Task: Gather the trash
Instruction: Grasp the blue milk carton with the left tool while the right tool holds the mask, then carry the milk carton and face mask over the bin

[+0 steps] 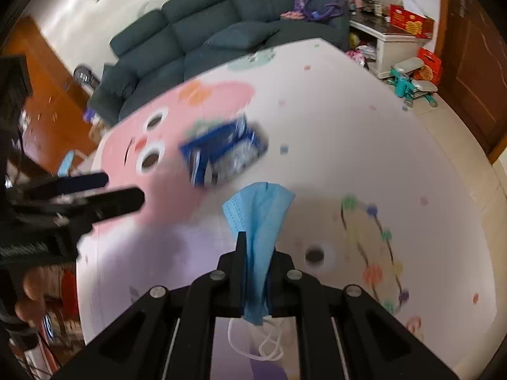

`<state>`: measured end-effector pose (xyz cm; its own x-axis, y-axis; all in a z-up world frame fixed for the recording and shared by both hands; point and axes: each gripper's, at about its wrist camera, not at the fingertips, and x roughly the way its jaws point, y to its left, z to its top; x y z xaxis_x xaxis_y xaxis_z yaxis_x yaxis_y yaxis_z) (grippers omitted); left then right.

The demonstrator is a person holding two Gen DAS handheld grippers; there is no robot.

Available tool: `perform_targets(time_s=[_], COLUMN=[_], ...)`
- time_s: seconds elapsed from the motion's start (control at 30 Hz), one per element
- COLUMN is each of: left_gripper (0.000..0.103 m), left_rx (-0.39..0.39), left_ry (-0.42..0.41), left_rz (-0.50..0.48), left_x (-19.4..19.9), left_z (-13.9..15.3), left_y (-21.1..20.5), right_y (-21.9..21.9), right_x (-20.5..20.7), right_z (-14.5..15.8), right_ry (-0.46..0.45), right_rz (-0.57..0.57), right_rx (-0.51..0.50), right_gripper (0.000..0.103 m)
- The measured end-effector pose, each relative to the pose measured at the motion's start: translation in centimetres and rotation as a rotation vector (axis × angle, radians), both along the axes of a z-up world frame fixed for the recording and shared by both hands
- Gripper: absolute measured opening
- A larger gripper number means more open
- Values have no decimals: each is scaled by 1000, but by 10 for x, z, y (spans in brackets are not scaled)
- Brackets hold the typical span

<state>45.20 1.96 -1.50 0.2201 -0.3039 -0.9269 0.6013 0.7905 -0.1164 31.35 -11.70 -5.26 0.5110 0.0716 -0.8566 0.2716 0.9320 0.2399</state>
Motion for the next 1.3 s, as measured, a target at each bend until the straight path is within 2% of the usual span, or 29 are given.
perform_targets(time_s=[0.17,0.37,0.63,0.7,0.73,0.8,0.83,0.87,1.07,1.3], left_gripper=[79,79,79,76,72,61,48,43,42,42], left_rx=[8,60,112,100,93,76,64,54,106,98], left_ry=[14,85,193,172,176,183,192,203,133,157], left_rz=[-18,-95,-136,-155,-161,-165,-168,-169,-157,-102], left_x=[41,70,89,88,87,86,84,83,59,10], left_z=[-11,-47,-91,-90,-89,-88,-87,-86,-84,-73], left_y=[-19,-47,-64,-68,-70,-72,-73,-74,-79,-62], right_y=[-18,-37,-38,-37,-36,-36,-35,-35,-36,-37], right_x=[30,44,46,44,42,39,37,36,24,0], right_z=[-3,-21,-34,-35,-36,-38,-38,-39,-39,-32], right_ry=[-22,-14,7,11,13,17,19,20,20,13], right_rz=[-87,-178,-194,-192,-192,-190,-190,-191,-196,-180], right_rx=[49,119,151,155,157,158,158,160,173,186], right_gripper=[8,8,8,8,8,8,8,8,8,8])
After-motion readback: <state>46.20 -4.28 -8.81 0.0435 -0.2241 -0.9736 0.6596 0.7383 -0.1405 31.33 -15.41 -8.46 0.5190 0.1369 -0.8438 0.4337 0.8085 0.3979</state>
